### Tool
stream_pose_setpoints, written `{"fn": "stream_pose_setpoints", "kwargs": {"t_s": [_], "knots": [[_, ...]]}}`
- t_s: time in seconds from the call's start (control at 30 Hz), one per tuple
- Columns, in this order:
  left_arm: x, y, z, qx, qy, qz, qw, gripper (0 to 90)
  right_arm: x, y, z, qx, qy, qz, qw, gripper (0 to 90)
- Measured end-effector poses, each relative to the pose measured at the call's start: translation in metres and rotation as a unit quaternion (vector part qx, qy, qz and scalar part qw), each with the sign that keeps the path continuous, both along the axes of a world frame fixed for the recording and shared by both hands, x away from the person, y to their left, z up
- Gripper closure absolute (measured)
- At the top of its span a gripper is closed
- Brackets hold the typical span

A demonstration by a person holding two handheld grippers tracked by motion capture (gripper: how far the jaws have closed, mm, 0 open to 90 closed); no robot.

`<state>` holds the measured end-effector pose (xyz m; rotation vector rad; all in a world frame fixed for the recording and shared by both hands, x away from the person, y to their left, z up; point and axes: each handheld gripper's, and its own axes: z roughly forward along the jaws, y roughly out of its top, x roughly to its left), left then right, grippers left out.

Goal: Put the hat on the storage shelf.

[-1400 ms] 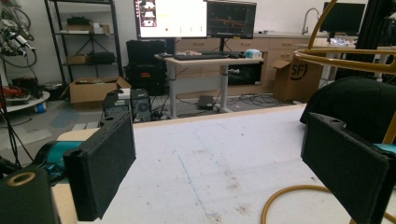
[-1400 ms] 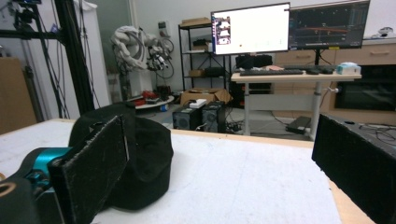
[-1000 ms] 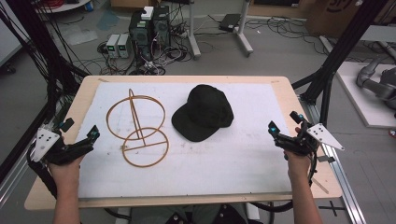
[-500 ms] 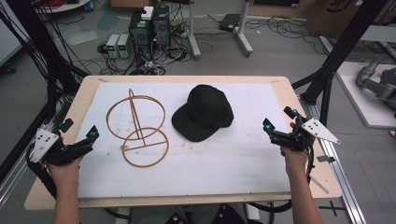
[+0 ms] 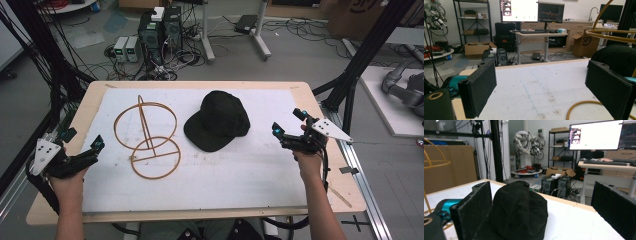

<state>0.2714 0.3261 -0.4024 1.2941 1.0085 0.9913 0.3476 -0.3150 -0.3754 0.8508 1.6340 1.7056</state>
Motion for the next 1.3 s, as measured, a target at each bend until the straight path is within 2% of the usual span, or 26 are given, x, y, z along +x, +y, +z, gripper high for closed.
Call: {"fn": "stream_pose_setpoints", "kwargs": {"t_s": [0.13,0.2,0.43,0.57,0.67,0.73,0.8,1.0,1.03,1.07,1.1,1.17,1.3], "knots": [[0.0,0.0,0.0,0.0,0.0,0.0,1.0,10.4,0.013,0.011,-0.001,-0.011,0.011,0.014,0.9998,3.2],[0.0,0.0,0.0,0.001,0.0,0.0,1.0,10.4,0.015,0.012,-0.001,-0.011,0.015,0.017,0.9997,3.2],[0.001,0.0,-0.001,0.0,0.002,0.0,1.0,10.4,0.026,0.028,-0.009,-0.01,0.035,0.054,0.9979,3.4],[0.001,0.0,-0.001,0.001,0.002,0.0,1.0,10.4,0.035,0.031,-0.013,-0.02,0.052,0.053,0.997,4.2],[0.001,0.0,-0.001,0.001,0.004,0.001,1.0,10.4,0.044,0.035,-0.009,-0.027,0.069,0.055,0.9957,4.2],[0.001,0.001,-0.001,0.001,0.004,0.001,1.0,10.4,0.05,0.039,-0.004,-0.029,0.067,0.059,0.9956,4.3],[0.001,0.001,-0.002,0.0,0.003,0.001,1.0,10.4,0.061,0.047,0.0,-0.047,0.075,0.067,0.9938,5.1],[0.0,0.003,-0.002,-0.001,0.004,0.003,1.0,10.4,0.071,0.058,-0.002,-0.06,0.085,0.084,0.991,6.5],[-0.001,0.004,-0.002,0.0,0.004,0.003,1.0,10.4,0.073,0.059,-0.004,-0.063,0.088,0.088,0.9902,6.5],[-0.001,0.004,-0.002,-0.001,0.004,0.004,1.0,10.4,0.077,0.064,-0.01,-0.071,0.101,0.096,0.9877,6.6],[-0.001,0.005,-0.002,0.0,0.005,0.004,1.0,10.4,0.077,0.064,-0.01,-0.071,0.101,0.096,0.9877,6.6],[-0.002,0.005,-0.003,-0.002,0.005,0.005,1.0,10.4,0.079,0.067,-0.014,-0.072,0.114,0.102,0.9857,7.3],[-0.003,0.006,-0.003,-0.001,0.006,0.007,1.0,10.4,0.082,0.071,-0.019,-0.076,0.123,0.108,0.9835,13.2]]}}
